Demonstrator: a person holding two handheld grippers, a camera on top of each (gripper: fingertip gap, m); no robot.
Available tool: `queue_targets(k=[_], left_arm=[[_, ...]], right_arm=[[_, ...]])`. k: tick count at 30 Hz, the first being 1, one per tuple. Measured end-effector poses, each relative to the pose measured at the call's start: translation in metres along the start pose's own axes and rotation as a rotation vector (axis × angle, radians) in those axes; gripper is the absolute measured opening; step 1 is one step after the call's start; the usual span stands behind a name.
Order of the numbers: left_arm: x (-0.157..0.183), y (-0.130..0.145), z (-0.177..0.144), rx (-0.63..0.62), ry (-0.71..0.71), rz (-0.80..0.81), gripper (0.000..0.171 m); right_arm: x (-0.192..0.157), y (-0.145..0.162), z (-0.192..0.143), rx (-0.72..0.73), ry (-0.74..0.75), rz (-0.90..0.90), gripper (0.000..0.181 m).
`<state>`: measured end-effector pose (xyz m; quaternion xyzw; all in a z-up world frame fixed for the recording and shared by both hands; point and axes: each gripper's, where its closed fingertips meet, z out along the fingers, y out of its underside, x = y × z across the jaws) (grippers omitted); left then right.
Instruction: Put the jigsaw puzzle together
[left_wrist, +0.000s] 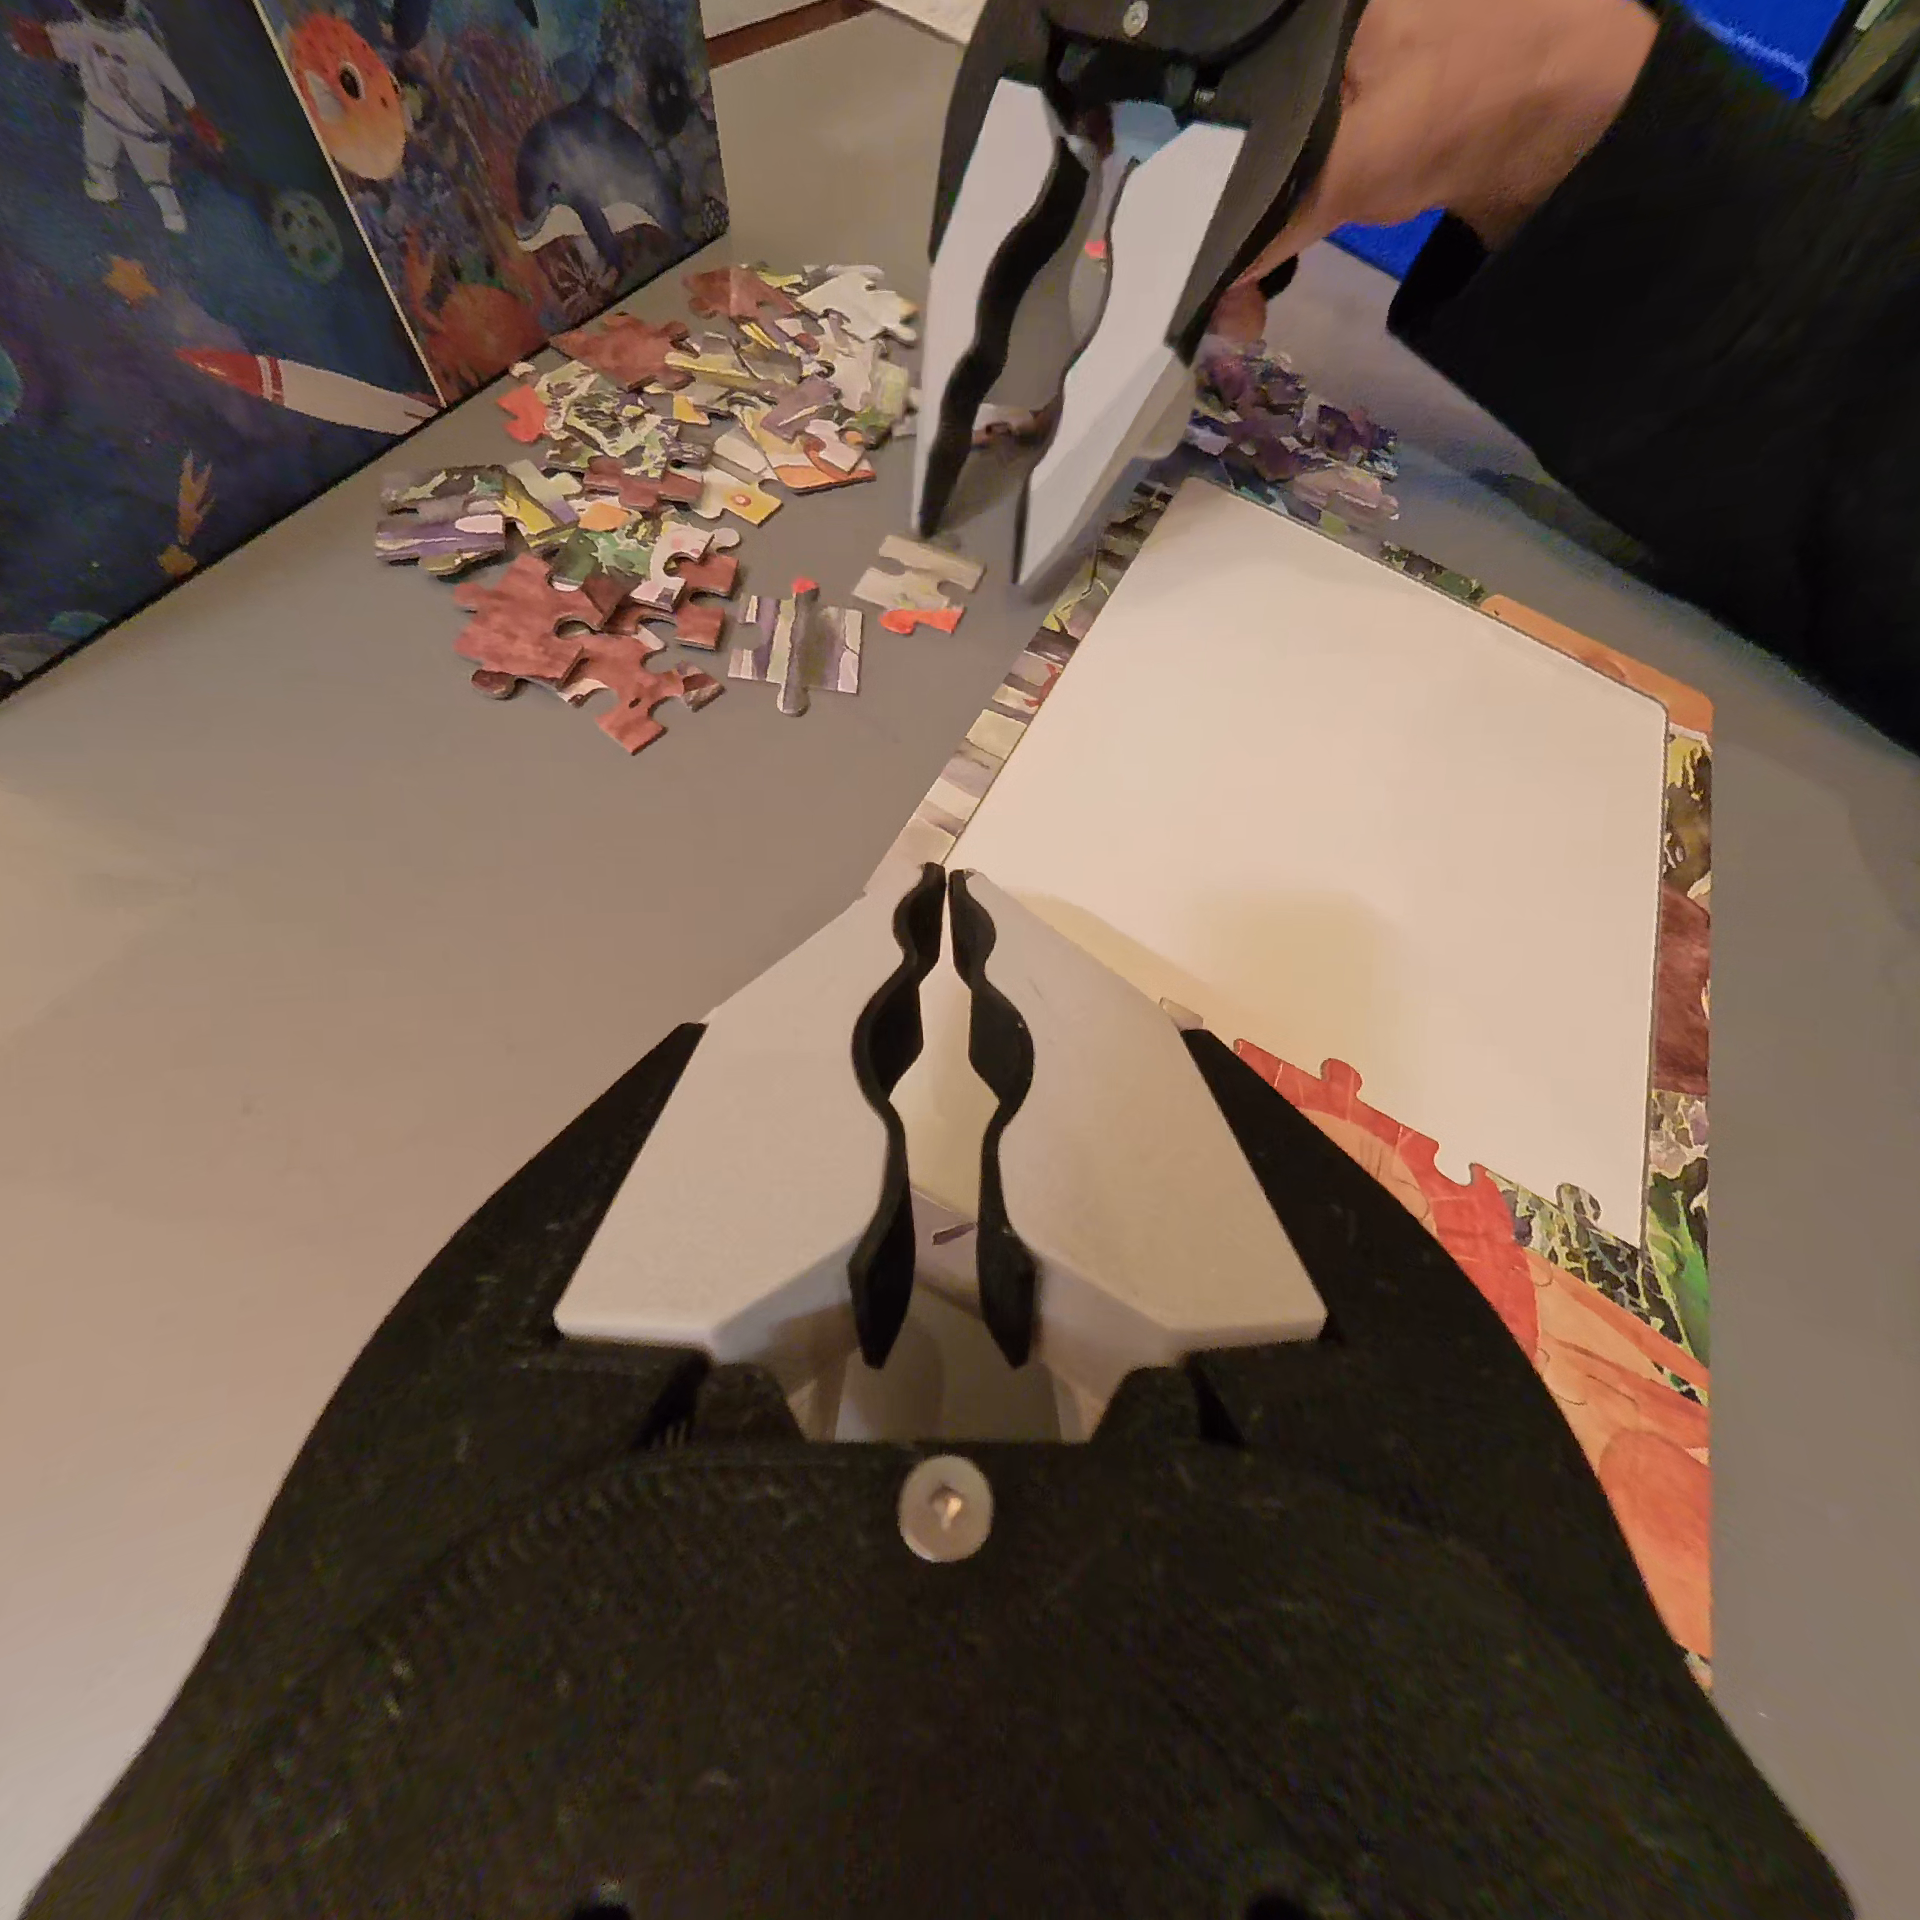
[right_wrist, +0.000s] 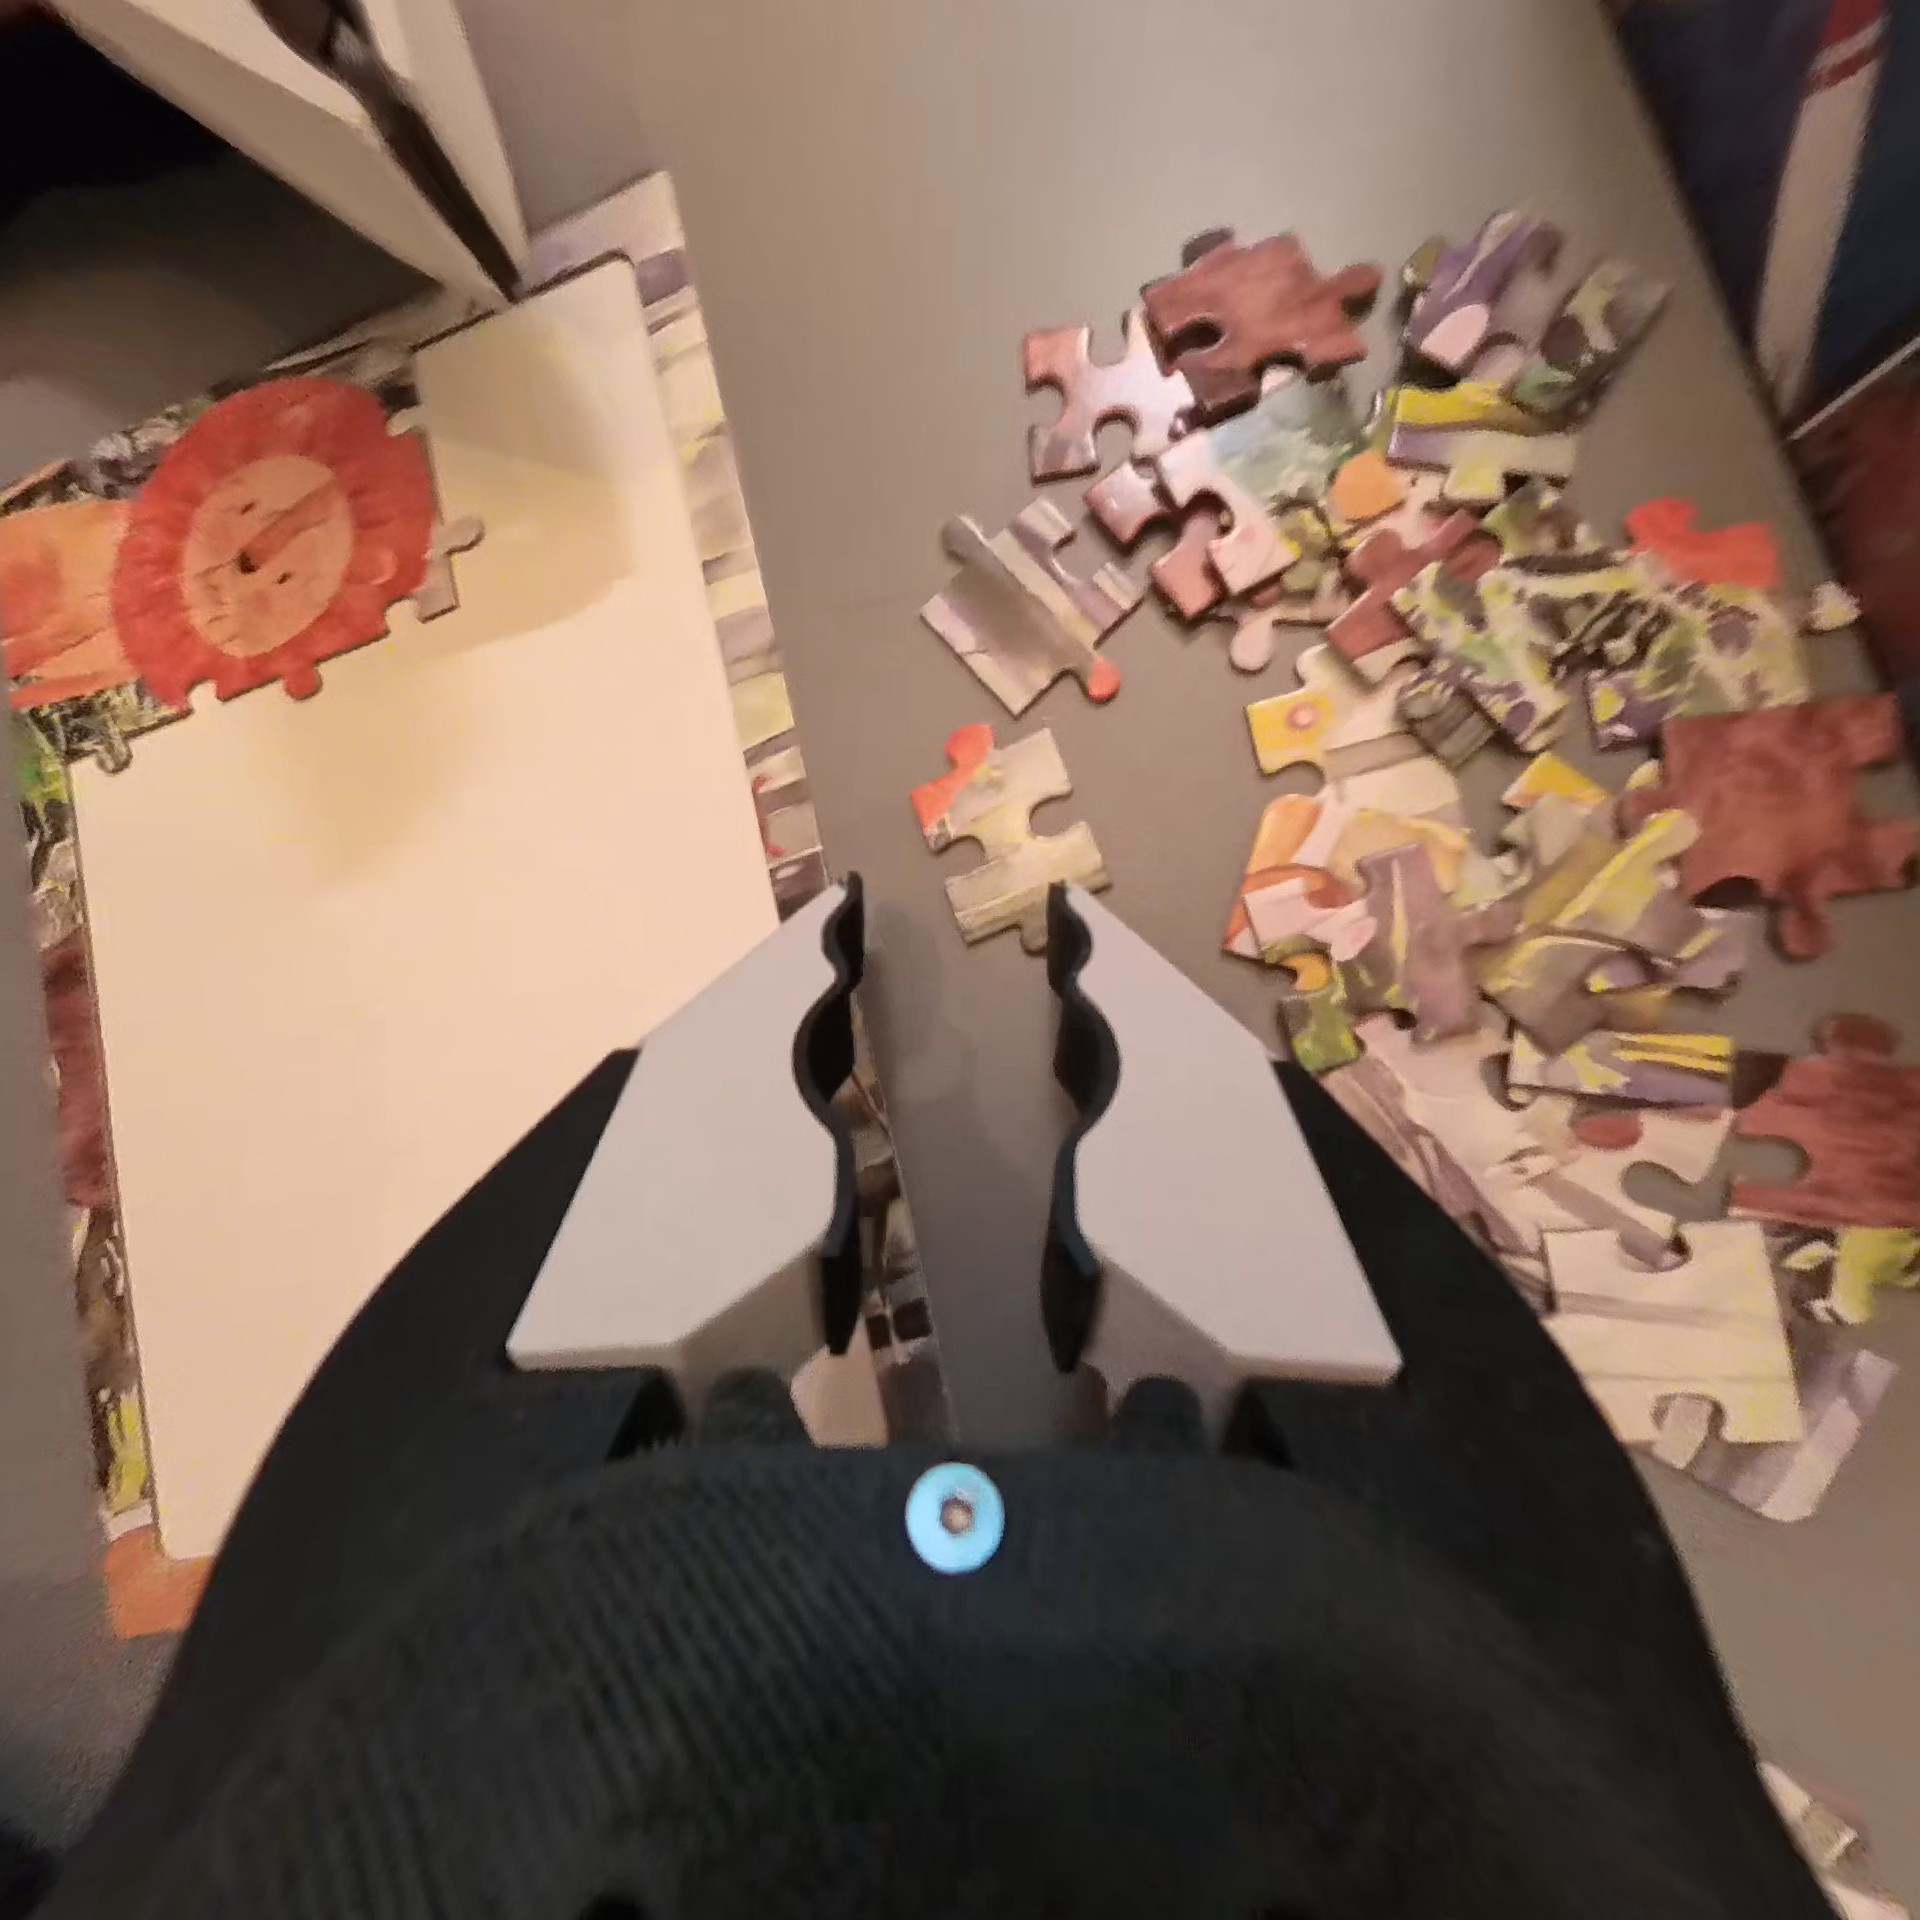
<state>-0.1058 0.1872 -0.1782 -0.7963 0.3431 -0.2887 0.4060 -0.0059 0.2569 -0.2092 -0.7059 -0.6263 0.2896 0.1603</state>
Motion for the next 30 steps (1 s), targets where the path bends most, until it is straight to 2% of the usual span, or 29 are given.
queue_targets(k=[5,10,13,17,21,22,30], left_arm=[[0.0,0.001,0.001,-0.008,-0.004,0.01,0.0],[0.0,0.001,0.001,-0.008,-0.002,0.008,0.0],[0.001,0.001,0.001,-0.01,-0.002,0.009,0.0],[0.001,0.0,0.0,-0.006,-0.006,0.017,0.0],[0.001,0.0,0.0,-0.009,-0.007,0.018,0.0],[0.001,0.001,0.0,-0.01,-0.007,0.018,0.0],[0.0,0.001,0.0,-0.009,-0.008,0.015,0.0]], right_arm=[[0.006,-0.019,-0.006,0.12,0.081,-0.126,0.036],[0.008,-0.016,0.005,0.099,0.124,-0.213,0.037],[0.01,-0.007,0.01,0.05,0.129,-0.211,0.045],[0.011,-0.003,0.008,0.059,0.108,-0.192,0.047],[0.009,-0.003,0.008,0.087,0.095,-0.206,0.04],[0.008,-0.003,0.008,0.086,0.091,-0.207,0.029],[0.01,-0.005,0.008,0.081,0.1,-0.208,0.029]])
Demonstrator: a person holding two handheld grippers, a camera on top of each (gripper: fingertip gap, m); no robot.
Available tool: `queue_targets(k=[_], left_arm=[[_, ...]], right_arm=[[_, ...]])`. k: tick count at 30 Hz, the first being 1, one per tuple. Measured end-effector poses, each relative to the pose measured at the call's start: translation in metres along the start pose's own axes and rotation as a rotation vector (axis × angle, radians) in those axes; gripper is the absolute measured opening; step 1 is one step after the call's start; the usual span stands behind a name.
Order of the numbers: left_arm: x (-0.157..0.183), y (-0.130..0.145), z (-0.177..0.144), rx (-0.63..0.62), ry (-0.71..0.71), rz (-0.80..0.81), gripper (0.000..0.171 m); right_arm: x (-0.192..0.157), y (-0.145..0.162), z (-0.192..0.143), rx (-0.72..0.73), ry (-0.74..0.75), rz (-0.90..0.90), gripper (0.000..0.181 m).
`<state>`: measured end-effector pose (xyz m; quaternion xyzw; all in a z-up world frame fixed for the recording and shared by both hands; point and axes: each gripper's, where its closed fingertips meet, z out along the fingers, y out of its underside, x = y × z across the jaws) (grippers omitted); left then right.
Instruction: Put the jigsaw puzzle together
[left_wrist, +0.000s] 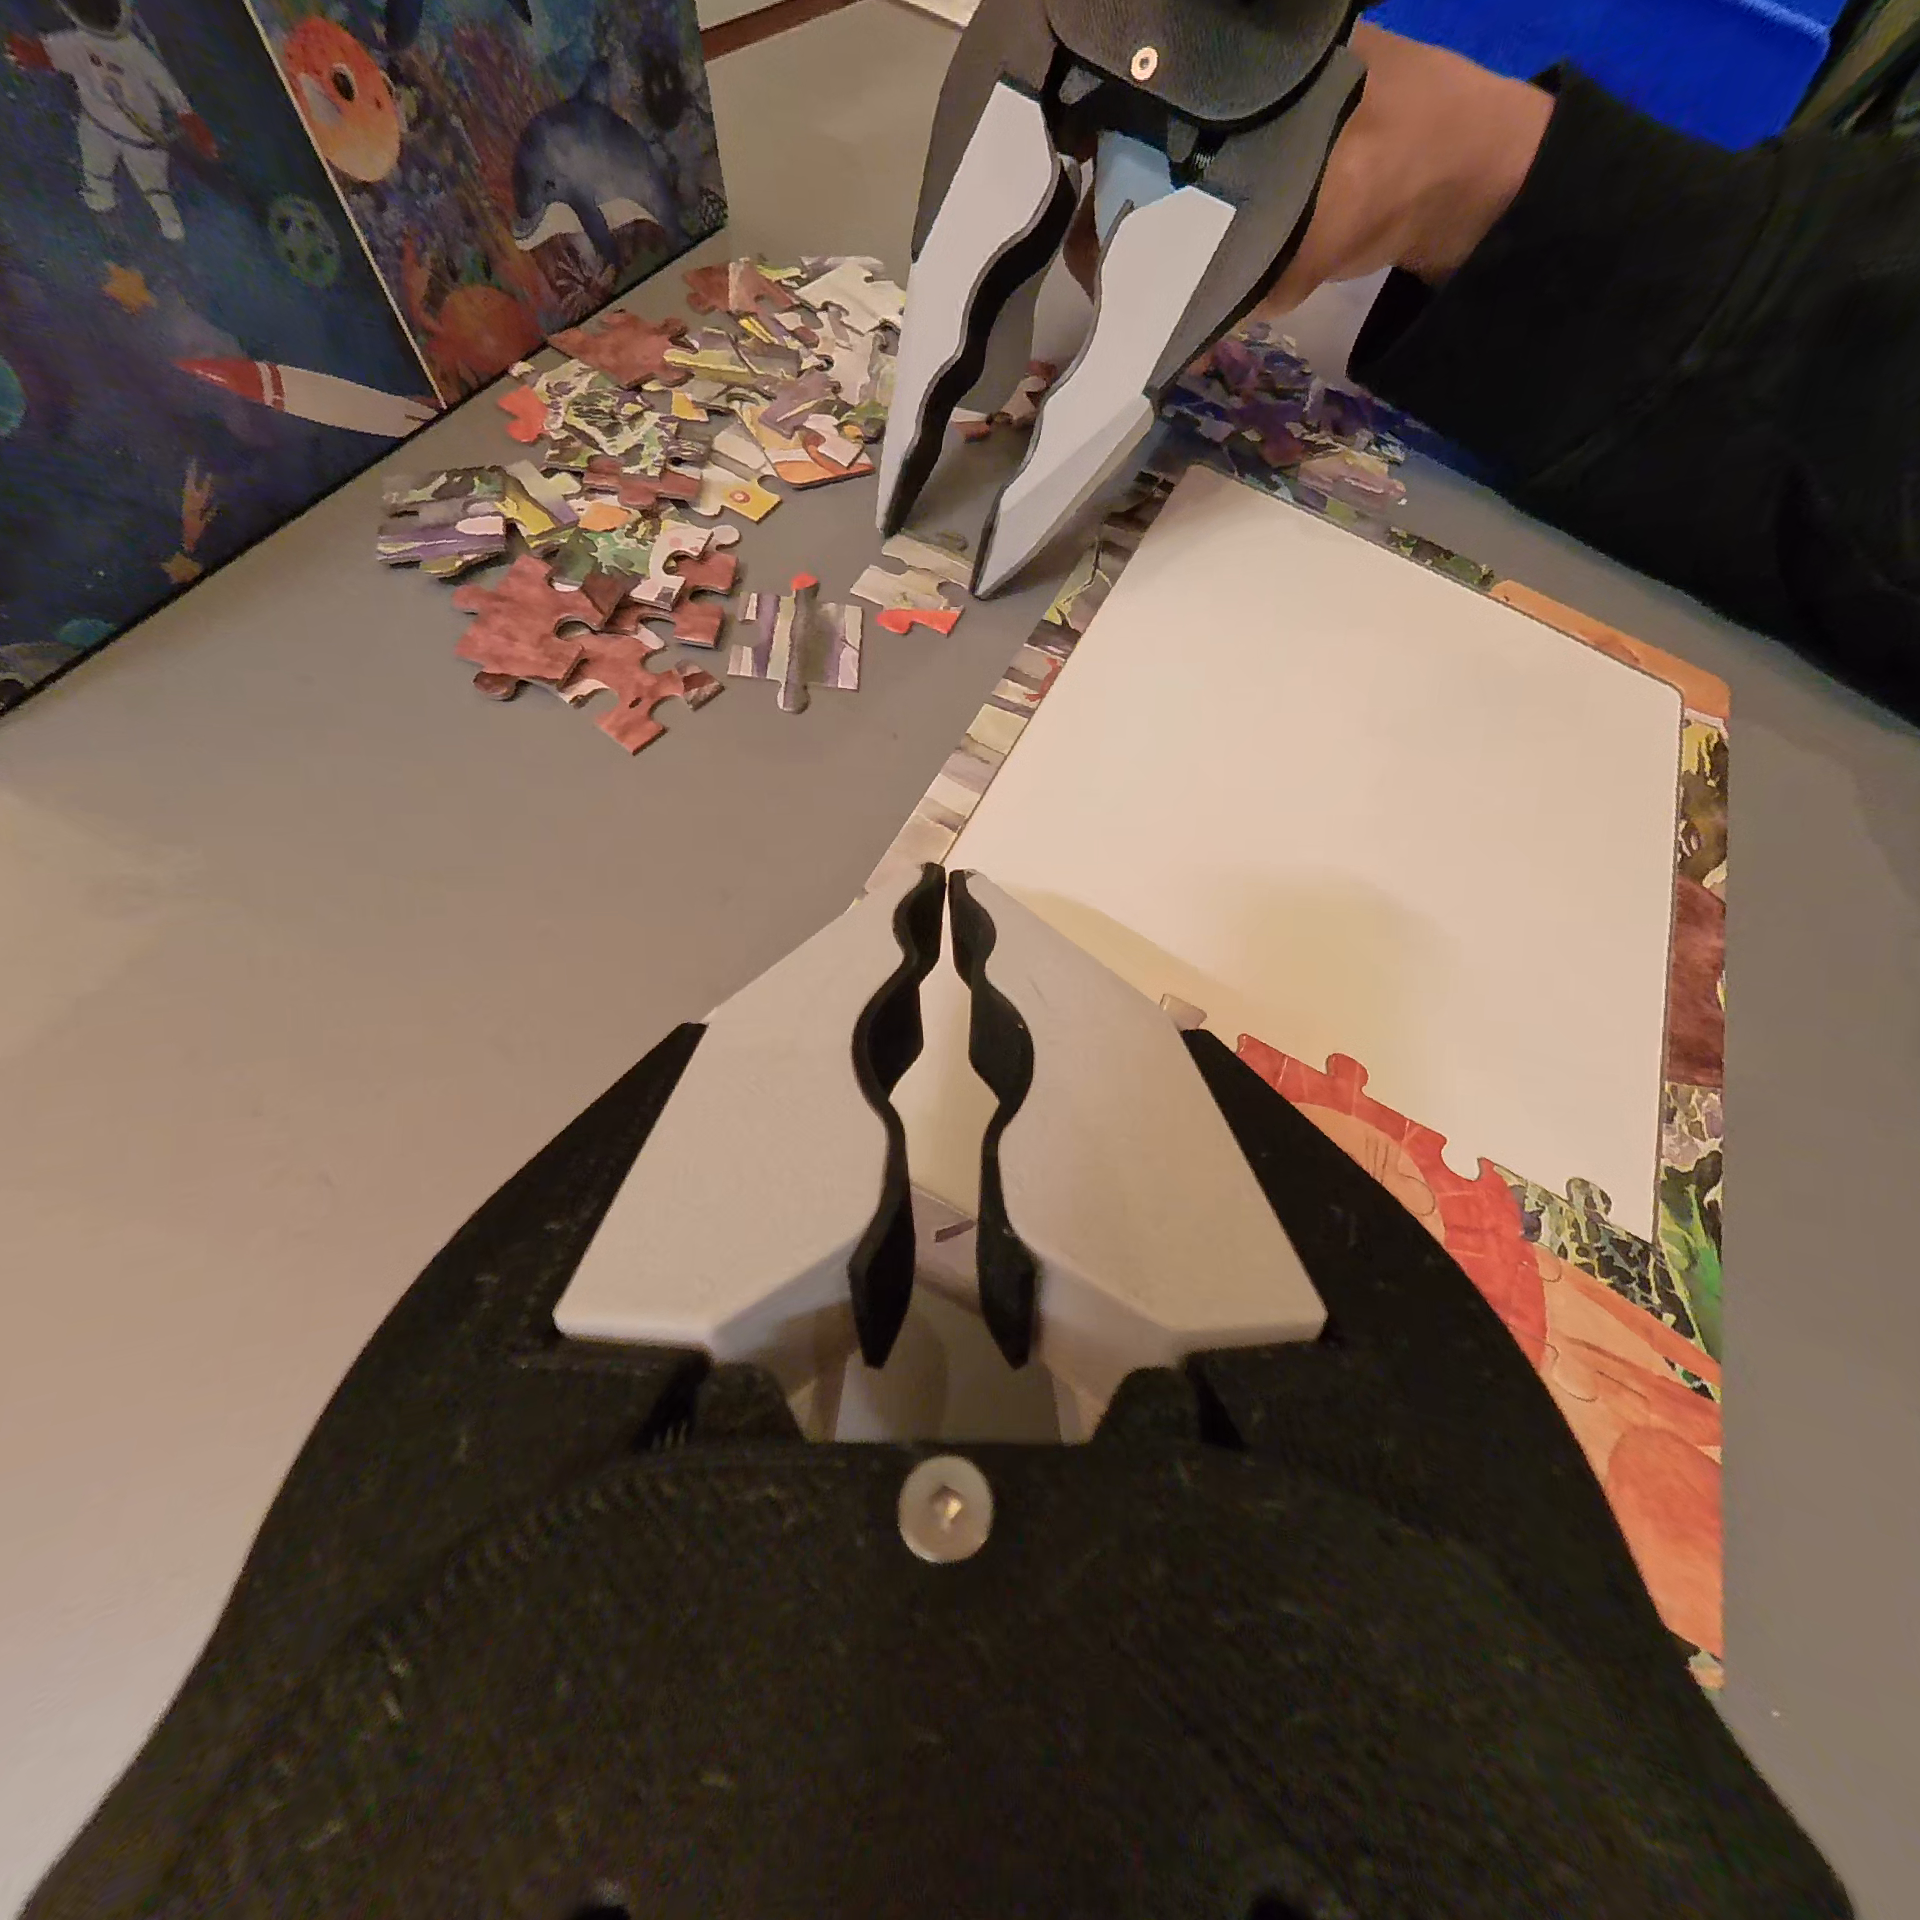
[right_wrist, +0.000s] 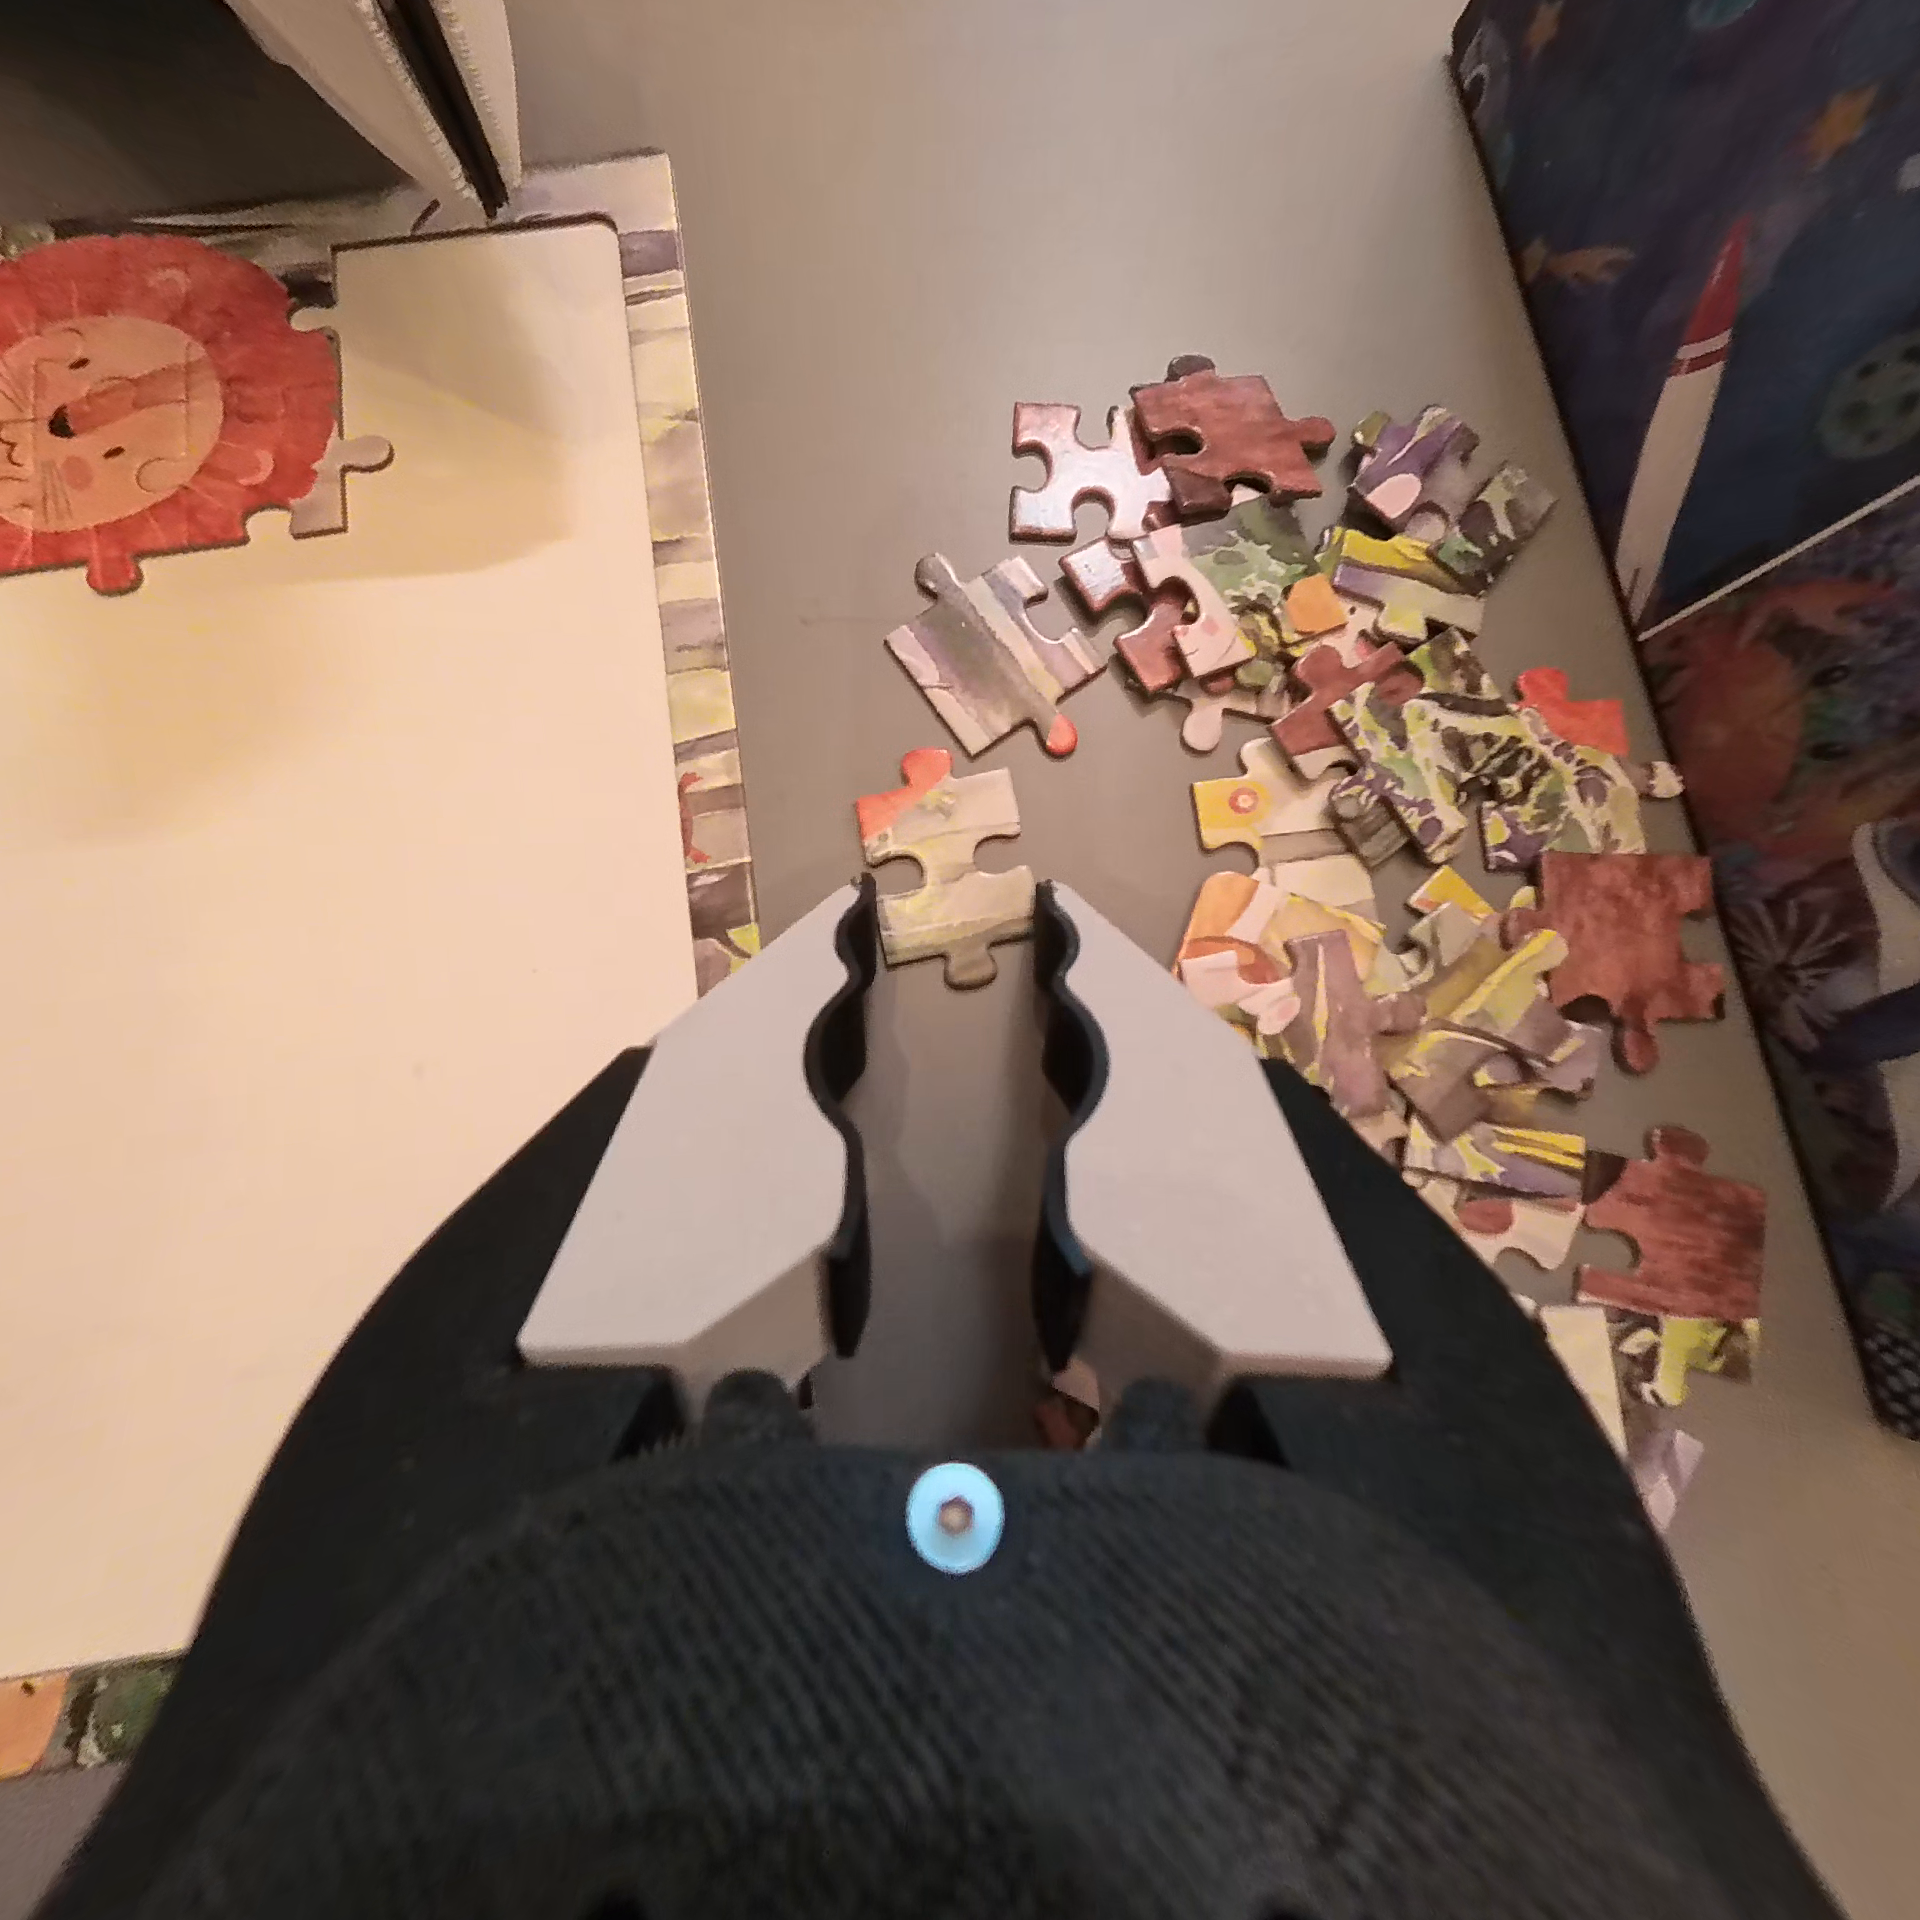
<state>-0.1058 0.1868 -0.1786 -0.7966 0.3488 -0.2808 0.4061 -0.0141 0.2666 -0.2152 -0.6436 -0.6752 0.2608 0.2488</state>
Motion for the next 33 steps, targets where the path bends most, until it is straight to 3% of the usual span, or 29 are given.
queue_targets(k=[5,6,7,11,17,27,33], left_arm=[[0.0,-0.001,-0.001,0.002,-0.003,0.003,0.0],[0.0,-0.001,-0.001,0.002,-0.002,0.002,0.0],[0.0,-0.001,-0.001,0.002,-0.002,0.002,0.0],[0.0,0.0,0.0,0.002,0.0,-0.002,0.0],[0.0,0.0,0.0,0.003,0.006,-0.007,0.0],[0.0,0.001,0.002,0.013,0.035,-0.044,0.0],[0.001,0.002,0.003,0.002,0.04,-0.038,0.0]], right_arm=[[0.0,-0.009,-0.006,0.051,-0.005,0.006,0.027],[-0.002,-0.012,-0.008,0.067,-0.015,-0.005,0.001],[-0.002,-0.016,-0.011,0.091,-0.005,-0.016,0.0],[-0.007,-0.025,-0.015,0.093,-0.01,-0.011,0.011],[0.021,-0.029,-0.006,0.119,0.1,0.048,0.038],[0.035,-0.016,0.014,-0.061,0.018,-0.072,0.032],[0.032,-0.016,0.015,-0.004,-0.008,-0.06,0.02]])
